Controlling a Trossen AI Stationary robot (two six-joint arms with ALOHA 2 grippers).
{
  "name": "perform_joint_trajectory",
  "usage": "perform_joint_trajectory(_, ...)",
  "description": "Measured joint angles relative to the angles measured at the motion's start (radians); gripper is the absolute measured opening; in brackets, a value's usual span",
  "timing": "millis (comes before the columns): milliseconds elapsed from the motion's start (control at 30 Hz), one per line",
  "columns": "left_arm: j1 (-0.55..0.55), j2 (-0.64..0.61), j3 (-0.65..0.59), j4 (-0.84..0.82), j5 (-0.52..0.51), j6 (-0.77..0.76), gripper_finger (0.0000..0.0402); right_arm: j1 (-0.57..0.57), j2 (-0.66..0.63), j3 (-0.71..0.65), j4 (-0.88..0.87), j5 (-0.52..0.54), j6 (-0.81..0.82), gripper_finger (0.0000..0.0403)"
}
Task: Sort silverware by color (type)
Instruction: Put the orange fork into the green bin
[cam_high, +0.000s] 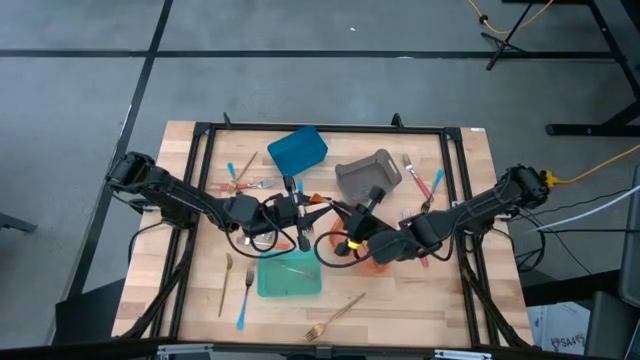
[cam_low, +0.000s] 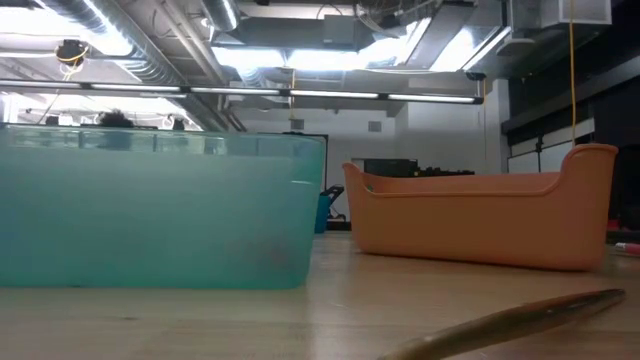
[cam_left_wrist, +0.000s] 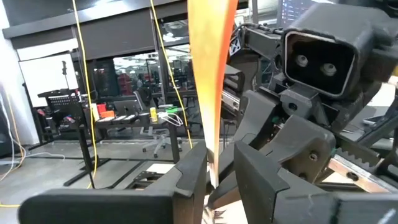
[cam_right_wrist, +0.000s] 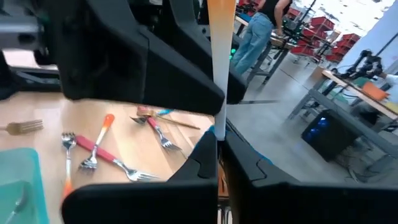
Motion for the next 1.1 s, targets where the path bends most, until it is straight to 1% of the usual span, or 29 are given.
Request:
perform_joint_trajectory(100, 0.0, 0.0, 0.0, 0.0, 0.001, 0.0, 0.0074, -0.008, 0.0, 0.0, 0.012, -0.024, -0.001, 0.0)
perform_joint_trajectory(400, 0.0, 0.0, 0.0, -0.001, -0.004, 0.001, 0.007, -0.008, 0.0, 0.0, 0.013, -0.025, -0.001, 0.0)
perform_joint_trajectory(500, 0.0, 0.0, 0.0, -0.002, -0.006, 0.001, 0.0052, -0.007, 0.0, 0.0, 0.012, -0.025, -0.001, 0.0)
perform_joint_trajectory(667, 0.0, 0.0, 0.0, -0.001, -0.006, 0.001, 0.001, -0.007, 0.0, 0.0, 0.012, -0.03, -0.002, 0.0)
perform_joint_trajectory(700, 0.0, 0.0, 0.0, -0.002, -0.006, 0.002, 0.0007, -0.007, 0.0, 0.0, 0.012, -0.031, -0.002, 0.0)
perform_joint_trajectory(967, -0.001, 0.0, 0.0, -0.003, -0.006, 0.004, 0.0004, -0.008, 0.0, 0.0, 0.01, -0.058, 0.0, 0.0001)
perform_joint_trajectory(1100, -0.001, 0.0, 0.0, -0.004, -0.005, 0.003, 0.0004, -0.008, 0.0, 0.0, 0.009, -0.061, 0.026, 0.001)
